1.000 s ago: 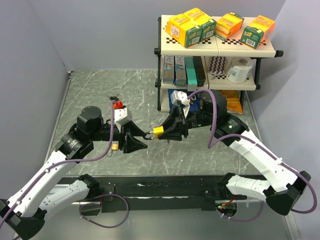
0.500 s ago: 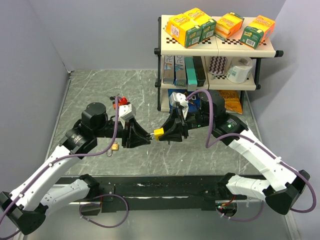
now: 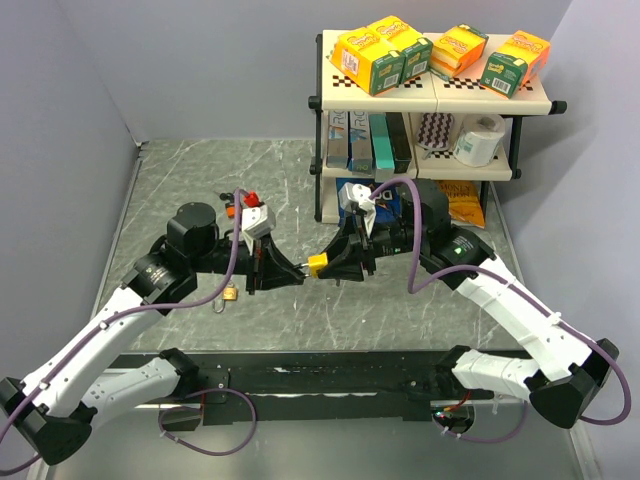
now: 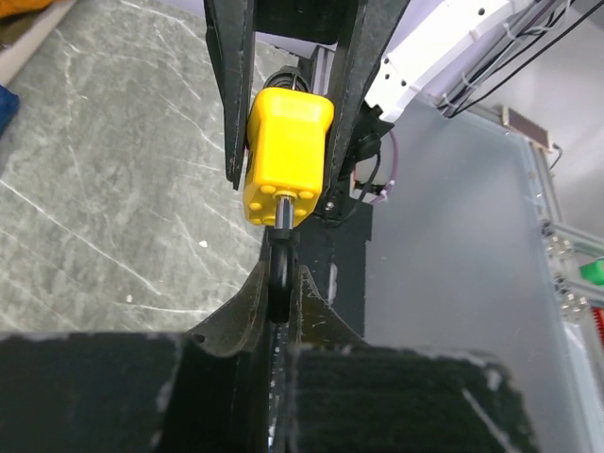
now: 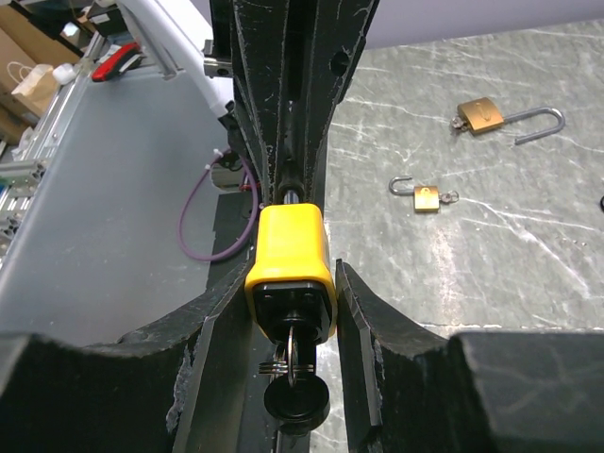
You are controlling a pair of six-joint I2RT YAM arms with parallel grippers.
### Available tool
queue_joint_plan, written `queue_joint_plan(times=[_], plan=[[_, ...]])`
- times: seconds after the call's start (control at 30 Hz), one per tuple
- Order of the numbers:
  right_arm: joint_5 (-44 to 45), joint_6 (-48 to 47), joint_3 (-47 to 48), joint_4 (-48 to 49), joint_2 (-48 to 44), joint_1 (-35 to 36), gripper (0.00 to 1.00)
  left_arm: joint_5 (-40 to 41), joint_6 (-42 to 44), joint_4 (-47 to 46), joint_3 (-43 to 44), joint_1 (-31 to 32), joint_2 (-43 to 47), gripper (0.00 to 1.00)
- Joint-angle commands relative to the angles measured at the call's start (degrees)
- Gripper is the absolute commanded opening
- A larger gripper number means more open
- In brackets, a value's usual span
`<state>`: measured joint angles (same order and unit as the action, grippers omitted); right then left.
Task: Lock with the key
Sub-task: Lock the lock.
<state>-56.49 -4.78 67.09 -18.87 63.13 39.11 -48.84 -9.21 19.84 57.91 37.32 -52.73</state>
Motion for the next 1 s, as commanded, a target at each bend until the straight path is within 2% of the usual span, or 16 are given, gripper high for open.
queue_joint_plan(times=[0.0, 0.33, 0.63, 0.97], plan=[[-3.4, 1.3, 0.0, 4.5, 0.3, 0.9, 0.0, 0.9, -5.1, -6.3, 2.5, 0.7, -1.0, 0.01], [-4.8, 4.5, 0.1, 8.0, 2.0, 3.6, 0.0, 4.2, -10.7, -12.4, 1.9, 2.1, -1.8, 0.01], [-4.1, 14.9, -1.4, 17.6, 3.7, 3.7, 0.0, 9.5, -13.7, -18.6, -0.2, 2.7, -1.7, 0.01], [-8.0, 21.4, -3.0, 20.9, 4.5, 3.7, 0.0, 17.4, -5.2, -17.3, -1.0, 2.7, -0.4, 0.01]])
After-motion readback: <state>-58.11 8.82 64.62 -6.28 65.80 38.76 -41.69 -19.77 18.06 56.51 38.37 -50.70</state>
